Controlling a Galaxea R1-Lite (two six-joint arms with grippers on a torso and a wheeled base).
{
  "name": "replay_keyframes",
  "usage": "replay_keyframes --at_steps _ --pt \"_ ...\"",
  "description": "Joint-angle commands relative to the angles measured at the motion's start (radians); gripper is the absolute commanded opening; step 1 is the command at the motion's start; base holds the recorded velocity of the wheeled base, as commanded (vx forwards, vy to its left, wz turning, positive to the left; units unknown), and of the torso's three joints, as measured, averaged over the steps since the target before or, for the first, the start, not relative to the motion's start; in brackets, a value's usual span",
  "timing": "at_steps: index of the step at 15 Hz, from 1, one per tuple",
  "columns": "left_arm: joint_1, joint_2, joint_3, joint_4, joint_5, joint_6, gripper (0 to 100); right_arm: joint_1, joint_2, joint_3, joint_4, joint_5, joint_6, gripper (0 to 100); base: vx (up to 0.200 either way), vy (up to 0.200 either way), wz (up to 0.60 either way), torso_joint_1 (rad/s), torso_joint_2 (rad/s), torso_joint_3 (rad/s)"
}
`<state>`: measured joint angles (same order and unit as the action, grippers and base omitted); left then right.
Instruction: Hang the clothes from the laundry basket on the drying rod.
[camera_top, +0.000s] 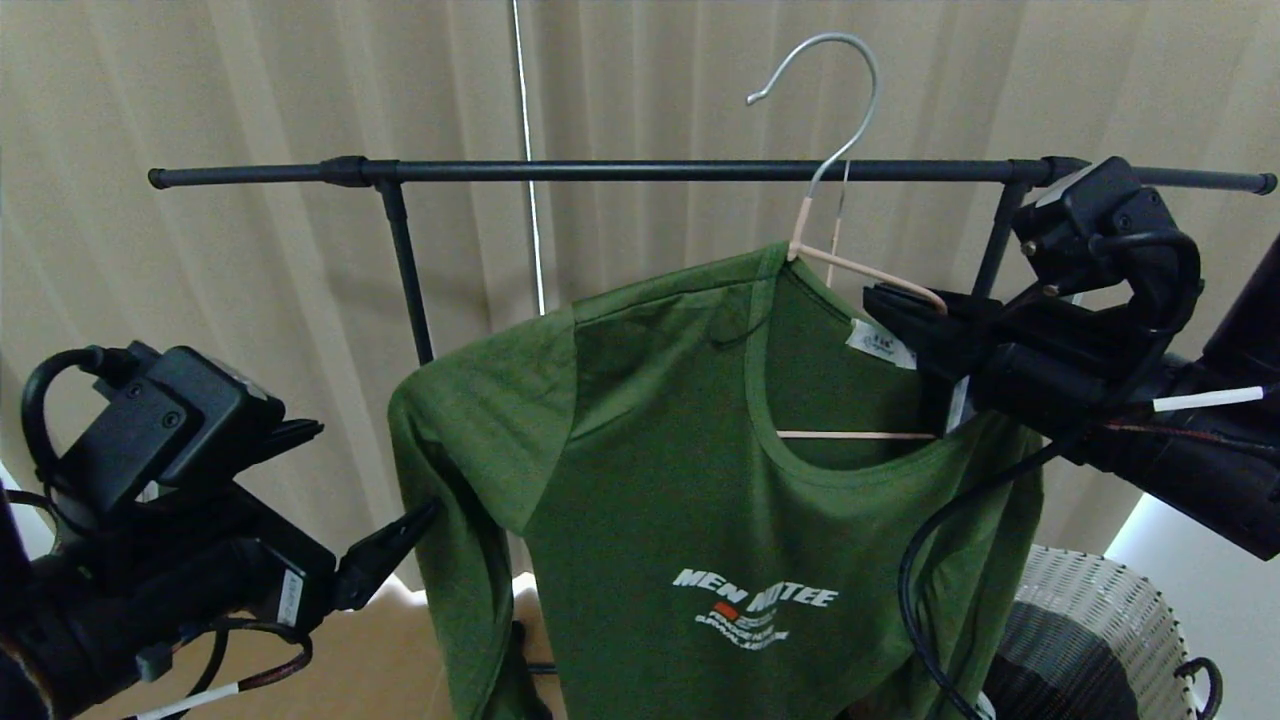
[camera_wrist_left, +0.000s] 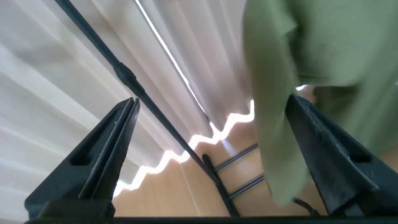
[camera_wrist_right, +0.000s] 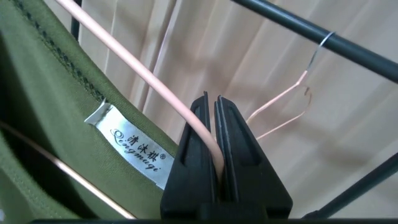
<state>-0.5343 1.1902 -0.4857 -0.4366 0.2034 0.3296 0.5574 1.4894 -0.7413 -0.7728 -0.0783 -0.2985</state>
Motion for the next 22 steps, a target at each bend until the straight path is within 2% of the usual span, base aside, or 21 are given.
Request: replay_keyframes --at_steps 1,2,3,9,11,14,15,18,19,22 --pt "0.000 0.029 -0.008 -0.001 0.001 0.000 100 0.002 -0.009 0.006 0.000 0.000 -0.001 0 0.000 0.000 0.00 0.000 0.00 0.000" --pt "-0.001 0.034 -0.013 -0.001 0.001 0.000 100 0.002 -0.009 0.008 0.000 0.000 -0.001 0 0.000 0.000 0.00 0.000 0.00 0.000" --pt "-0.001 0.043 -0.019 -0.001 0.001 0.000 0 0.024 -0.011 0.010 0.000 -0.001 -0.001 0 0.000 0.000 0.00 0.000 0.00 0.000" --pt "0.017 0.074 -0.030 -0.011 0.005 0.000 0 0.027 -0.009 0.010 0.000 -0.005 -0.001 0 0.000 0.000 0.00 0.000 0.00 0.000" --pt "0.106 0.069 -0.008 -0.013 0.005 0.016 0 0.024 -0.012 0.010 0.000 -0.006 -0.001 0 0.000 0.000 0.00 0.000 0.00 0.000" --pt "0.315 0.048 0.038 -0.021 0.005 0.112 0 0.007 -0.017 0.010 0.001 -0.012 -0.002 0 0.000 0.000 0.00 0.000 0.00 0.000" --pt "0.338 0.037 0.056 -0.042 0.002 0.134 0 0.002 -0.017 0.010 0.001 -0.012 -0.002 0 0.000 0.000 0.00 0.000 0.00 0.000" --pt "0.335 0.032 0.082 -0.106 -0.001 0.141 0 0.001 -0.011 0.008 0.001 -0.014 -0.004 0 0.000 0.000 0.00 0.000 0.00 0.000" --pt "0.333 0.032 0.079 -0.108 -0.002 0.143 100 0.001 -0.012 0.010 0.001 -0.014 -0.004 0 0.000 0.000 0.00 0.000 0.00 0.000" --pt "0.332 0.029 0.076 -0.108 -0.004 0.143 100 -0.001 -0.014 0.010 0.009 -0.017 -0.004 0 0.000 0.000 0.00 0.000 0.00 0.000"
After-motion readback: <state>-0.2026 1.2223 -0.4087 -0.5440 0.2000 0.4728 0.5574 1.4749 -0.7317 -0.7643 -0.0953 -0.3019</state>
